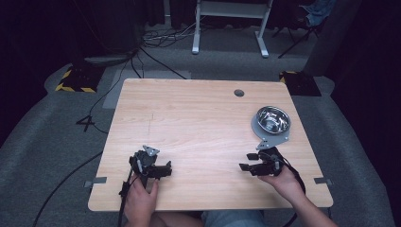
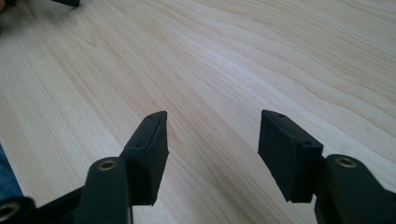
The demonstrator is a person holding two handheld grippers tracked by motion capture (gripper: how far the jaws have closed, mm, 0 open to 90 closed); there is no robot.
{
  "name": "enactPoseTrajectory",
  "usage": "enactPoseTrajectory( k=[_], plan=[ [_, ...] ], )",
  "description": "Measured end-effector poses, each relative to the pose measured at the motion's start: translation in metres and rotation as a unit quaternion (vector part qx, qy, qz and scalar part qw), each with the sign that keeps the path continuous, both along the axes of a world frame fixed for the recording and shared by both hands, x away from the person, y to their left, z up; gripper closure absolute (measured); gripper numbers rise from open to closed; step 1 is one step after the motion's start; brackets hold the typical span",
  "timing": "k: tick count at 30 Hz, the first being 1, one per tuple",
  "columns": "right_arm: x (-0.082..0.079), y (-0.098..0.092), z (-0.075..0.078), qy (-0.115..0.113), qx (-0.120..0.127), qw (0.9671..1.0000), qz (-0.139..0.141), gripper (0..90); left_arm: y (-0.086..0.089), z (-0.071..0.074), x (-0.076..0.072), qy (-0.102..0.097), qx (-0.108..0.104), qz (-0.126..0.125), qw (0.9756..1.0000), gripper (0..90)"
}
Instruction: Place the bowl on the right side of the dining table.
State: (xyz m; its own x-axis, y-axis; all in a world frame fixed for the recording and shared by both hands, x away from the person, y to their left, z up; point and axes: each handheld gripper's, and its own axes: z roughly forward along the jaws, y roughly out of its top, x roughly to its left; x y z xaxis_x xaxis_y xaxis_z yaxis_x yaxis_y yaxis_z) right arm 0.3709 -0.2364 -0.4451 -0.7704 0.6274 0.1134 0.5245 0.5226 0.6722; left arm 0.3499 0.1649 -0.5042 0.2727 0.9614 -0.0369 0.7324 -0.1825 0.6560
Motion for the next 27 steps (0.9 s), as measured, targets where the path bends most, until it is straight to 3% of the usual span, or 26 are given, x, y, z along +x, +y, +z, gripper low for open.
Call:
enactPoseTrajectory(
  k=[3,11,13,27],
  plan=[
    [-0.004,0.001,-0.008,-0.01,0.003,0.9999,-0.007,42.8,0.0,0.0,0.0,0.0,0.001,0.0,1.0,0.4],
    [-0.01,-0.001,-0.027,-0.009,0.001,0.9999,-0.012,42.7,0.0,0.0,0.0,0.0,0.0,0.0,1.0,0.4],
    [-0.012,0.0,-0.033,-0.021,-0.012,0.9996,-0.012,42.7,0.0,0.0,0.0,0.0,-0.001,0.0,1.0,0.4],
    [-0.021,0.002,-0.046,-0.037,-0.01,0.9992,-0.009,42.3,0.0,0.0,0.0,0.0,0.0,0.0,1.0,0.4]
  ],
)
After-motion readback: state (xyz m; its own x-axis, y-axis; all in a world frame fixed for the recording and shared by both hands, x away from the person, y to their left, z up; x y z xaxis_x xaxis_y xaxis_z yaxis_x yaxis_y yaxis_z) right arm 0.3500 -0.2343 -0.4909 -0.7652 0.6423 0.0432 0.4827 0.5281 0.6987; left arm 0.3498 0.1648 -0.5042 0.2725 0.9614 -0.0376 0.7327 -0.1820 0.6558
